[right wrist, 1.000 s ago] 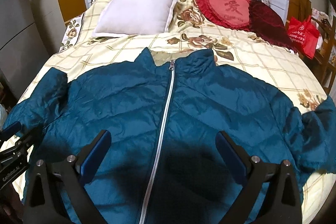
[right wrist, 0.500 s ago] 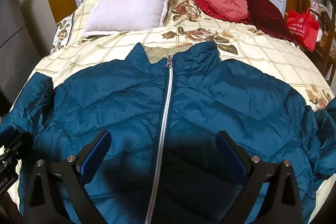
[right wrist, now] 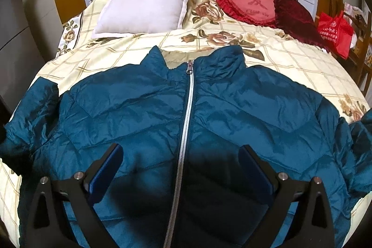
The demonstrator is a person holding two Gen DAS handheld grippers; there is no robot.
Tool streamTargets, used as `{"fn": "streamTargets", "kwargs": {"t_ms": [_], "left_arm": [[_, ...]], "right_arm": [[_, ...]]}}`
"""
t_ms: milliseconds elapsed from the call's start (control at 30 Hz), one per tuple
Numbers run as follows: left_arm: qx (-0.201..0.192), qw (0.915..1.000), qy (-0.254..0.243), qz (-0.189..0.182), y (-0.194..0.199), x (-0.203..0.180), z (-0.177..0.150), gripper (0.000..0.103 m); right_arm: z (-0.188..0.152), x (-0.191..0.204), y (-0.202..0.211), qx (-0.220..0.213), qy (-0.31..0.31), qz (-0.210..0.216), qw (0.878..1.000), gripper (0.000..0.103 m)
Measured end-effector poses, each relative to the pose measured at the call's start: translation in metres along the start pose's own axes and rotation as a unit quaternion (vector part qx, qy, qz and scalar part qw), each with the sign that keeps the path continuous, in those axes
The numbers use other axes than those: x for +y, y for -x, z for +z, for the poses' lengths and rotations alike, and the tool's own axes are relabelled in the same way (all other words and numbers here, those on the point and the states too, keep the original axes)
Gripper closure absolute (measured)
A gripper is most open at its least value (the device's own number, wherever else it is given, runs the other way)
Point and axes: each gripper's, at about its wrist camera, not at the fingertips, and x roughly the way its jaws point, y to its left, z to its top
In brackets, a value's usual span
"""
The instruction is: Fold large clothes
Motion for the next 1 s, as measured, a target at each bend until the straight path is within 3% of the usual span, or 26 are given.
{"fn": "streamTargets", "kwargs": {"t_ms": [200,300,400,533,567,667,700,767,900,933,1000], "left_arm": [[0.007,0.9957,0.09,0.021,0.0,0.083,0.0,0.049],[0.015,0.9862,0.159,0.042,-0.006,0.133,-0.006,0.049],[0.006,0.9674,0.238,0.085,-0.011,0.187,-0.017,0.049],[0.025,0.9286,0.342,0.142,-0.022,0.248,-0.039,0.049],[0.033,0.914,0.374,0.155,-0.026,0.262,-0.049,0.049],[0.037,0.8858,0.43,0.17,-0.035,0.284,-0.07,0.049],[0.039,0.8817,0.438,0.171,-0.037,0.289,-0.073,0.049],[0.037,0.8795,0.442,0.171,-0.043,0.292,-0.075,0.049],[0.034,0.8858,0.433,0.162,-0.059,0.283,-0.068,0.049],[0.038,0.8862,0.434,0.159,-0.063,0.286,-0.066,0.051],[0.043,0.8896,0.426,0.16,-0.069,0.288,-0.061,0.064]], "right_arm": [[-0.002,-0.003,0.0,0.004,-0.002,0.001,1.0,0.002],[-0.005,-0.004,0.001,0.006,0.0,0.002,1.0,0.002],[-0.005,-0.005,0.001,0.007,0.001,0.004,1.0,0.002],[-0.004,-0.006,0.001,0.01,0.002,0.005,1.0,0.002],[-0.004,-0.006,0.001,0.01,0.002,0.004,1.0,0.002],[-0.005,-0.007,0.0,0.013,0.003,0.002,1.0,0.002],[-0.005,-0.007,-0.001,0.015,0.003,0.001,1.0,0.002],[-0.006,-0.008,-0.002,0.019,0.003,0.001,1.0,0.002],[-0.008,-0.01,-0.001,0.022,0.007,0.0,1.0,0.002],[-0.009,-0.01,0.0,0.022,0.008,0.0,1.0,0.002],[-0.01,-0.01,0.001,0.024,0.01,-0.001,1.0,0.002]]}}
